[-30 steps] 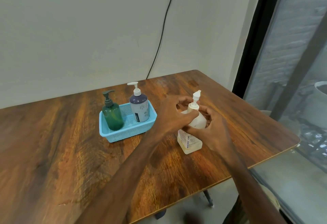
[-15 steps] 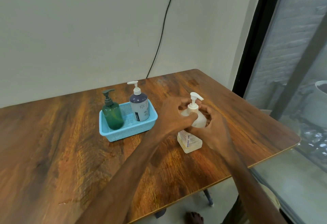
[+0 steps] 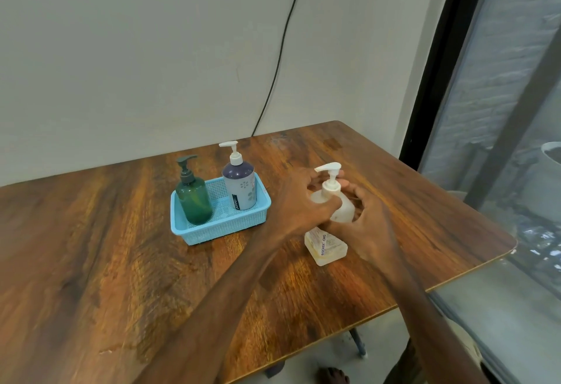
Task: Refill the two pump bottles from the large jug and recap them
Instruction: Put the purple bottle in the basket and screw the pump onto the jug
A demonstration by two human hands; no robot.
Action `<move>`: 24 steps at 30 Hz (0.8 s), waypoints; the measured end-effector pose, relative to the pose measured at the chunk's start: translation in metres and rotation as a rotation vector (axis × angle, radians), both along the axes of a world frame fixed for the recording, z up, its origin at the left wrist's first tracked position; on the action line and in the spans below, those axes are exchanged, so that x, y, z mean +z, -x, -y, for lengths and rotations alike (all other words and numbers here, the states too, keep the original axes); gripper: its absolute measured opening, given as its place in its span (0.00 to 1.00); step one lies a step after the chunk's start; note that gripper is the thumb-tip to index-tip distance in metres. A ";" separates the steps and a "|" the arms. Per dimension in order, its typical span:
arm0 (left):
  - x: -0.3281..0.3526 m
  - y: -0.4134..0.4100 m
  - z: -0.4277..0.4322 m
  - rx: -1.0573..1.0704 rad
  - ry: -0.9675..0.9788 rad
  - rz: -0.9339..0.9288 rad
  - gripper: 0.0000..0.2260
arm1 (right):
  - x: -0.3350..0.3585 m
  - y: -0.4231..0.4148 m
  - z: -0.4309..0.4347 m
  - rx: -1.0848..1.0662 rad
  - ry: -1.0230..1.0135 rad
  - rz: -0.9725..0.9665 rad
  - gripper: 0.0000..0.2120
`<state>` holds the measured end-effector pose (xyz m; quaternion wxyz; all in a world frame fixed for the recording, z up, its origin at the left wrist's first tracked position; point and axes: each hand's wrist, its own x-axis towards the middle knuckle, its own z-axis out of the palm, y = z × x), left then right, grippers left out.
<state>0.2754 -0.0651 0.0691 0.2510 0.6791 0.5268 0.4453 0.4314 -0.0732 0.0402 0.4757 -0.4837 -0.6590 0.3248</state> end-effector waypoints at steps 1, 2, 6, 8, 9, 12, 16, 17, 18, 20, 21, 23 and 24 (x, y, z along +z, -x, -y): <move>-0.001 -0.003 0.001 0.026 0.000 -0.026 0.27 | 0.000 0.000 0.000 0.000 0.000 0.005 0.39; -0.001 -0.005 0.002 0.056 -0.003 -0.038 0.26 | -0.001 0.000 0.000 -0.001 0.001 0.015 0.40; 0.003 0.002 0.002 0.044 -0.041 0.086 0.20 | 0.000 -0.002 -0.001 0.011 0.015 0.010 0.40; 0.006 0.009 -0.001 -0.035 -0.038 0.057 0.18 | 0.001 -0.002 0.000 0.017 0.013 0.007 0.40; 0.007 0.012 -0.002 -0.087 -0.038 0.024 0.18 | 0.001 -0.002 0.001 0.020 0.008 0.005 0.39; 0.007 0.011 -0.002 -0.158 -0.066 -0.085 0.21 | 0.001 0.000 0.002 0.020 0.001 0.001 0.38; 0.001 0.006 0.000 -0.008 -0.087 -0.060 0.25 | 0.000 -0.001 0.001 0.009 -0.006 0.037 0.39; 0.000 0.008 -0.001 0.003 -0.107 -0.001 0.23 | 0.001 -0.001 0.001 0.014 -0.006 0.030 0.38; -0.001 0.011 -0.002 -0.008 -0.107 0.046 0.21 | 0.001 -0.001 0.002 0.016 -0.007 0.022 0.37; 0.003 0.017 -0.004 -0.047 -0.104 0.054 0.18 | 0.002 -0.001 0.002 0.011 -0.012 0.013 0.36; 0.005 0.019 -0.004 -0.063 -0.117 0.042 0.17 | 0.002 -0.001 0.003 0.002 -0.016 0.012 0.36; 0.008 0.023 -0.004 -0.087 -0.139 0.024 0.15 | 0.002 -0.001 0.003 -0.010 -0.014 0.018 0.36; 0.009 0.023 -0.003 -0.089 -0.142 -0.006 0.16 | 0.001 -0.001 0.002 -0.006 -0.003 0.021 0.36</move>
